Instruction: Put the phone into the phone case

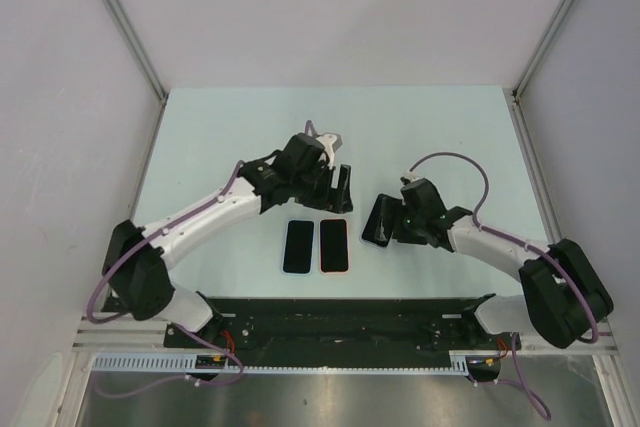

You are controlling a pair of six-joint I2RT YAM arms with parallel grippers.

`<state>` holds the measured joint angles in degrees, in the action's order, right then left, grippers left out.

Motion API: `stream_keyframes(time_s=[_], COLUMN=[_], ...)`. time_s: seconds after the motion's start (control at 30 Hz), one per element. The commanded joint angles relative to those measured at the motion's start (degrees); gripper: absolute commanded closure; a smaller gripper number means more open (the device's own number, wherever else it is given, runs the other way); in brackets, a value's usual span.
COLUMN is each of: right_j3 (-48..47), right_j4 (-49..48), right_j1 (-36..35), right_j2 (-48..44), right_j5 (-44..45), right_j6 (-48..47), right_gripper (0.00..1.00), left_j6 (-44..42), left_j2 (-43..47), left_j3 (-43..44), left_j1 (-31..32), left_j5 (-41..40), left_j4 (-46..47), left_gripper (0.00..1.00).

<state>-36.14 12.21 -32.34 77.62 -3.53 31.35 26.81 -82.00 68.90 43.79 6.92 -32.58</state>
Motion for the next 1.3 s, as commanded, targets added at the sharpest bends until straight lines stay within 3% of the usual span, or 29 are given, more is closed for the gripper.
stream_keyframes(time_s=[0.0,0.3,0.33,0.37,0.8,1.0,1.27], right_j3=[0.45,2.48,2.57,2.74,7.04,8.89,9.33], right_j4=[4.14,0.02,-0.43,-1.04,-8.42,-11.59,-15.28], right_j1=[2.89,15.01,16.33,16.86,19.86,19.42,16.69], right_j2=[-7.64,-11.18,-10.92,-10.39,-9.33,-7.84,-5.65], right_j5=[-0.25,-9.56,-10.87,-11.32,-16.07,-16.95,-11.68], right_j6=[1.60,3.88,4.24,4.42,7.40,9.07,8.90], right_gripper=[0.22,0.22,0.22,0.22,0.23,0.23,0.22], left_j6=[-0.61,-0.09,0.09,0.00,-0.44,0.35,5.36], left_j2=[-5.71,-21.00,-23.19,-24.34,-36.74,-38.24,-38.15], left_j3=[6.76,13.53,13.80,13.80,16.26,14.60,8.80], left_j1=[-0.20,-0.20,-0.11,-0.20,-0.20,-0.11,0.95], left_j5=[2.92,6.18,6.35,7.14,11.62,11.45,14.61], left_j4=[3.48,7.87,8.49,9.10,14.21,15.08,19.21], left_gripper=[0.20,0.58,0.68,0.70,0.71,0.81,0.88])
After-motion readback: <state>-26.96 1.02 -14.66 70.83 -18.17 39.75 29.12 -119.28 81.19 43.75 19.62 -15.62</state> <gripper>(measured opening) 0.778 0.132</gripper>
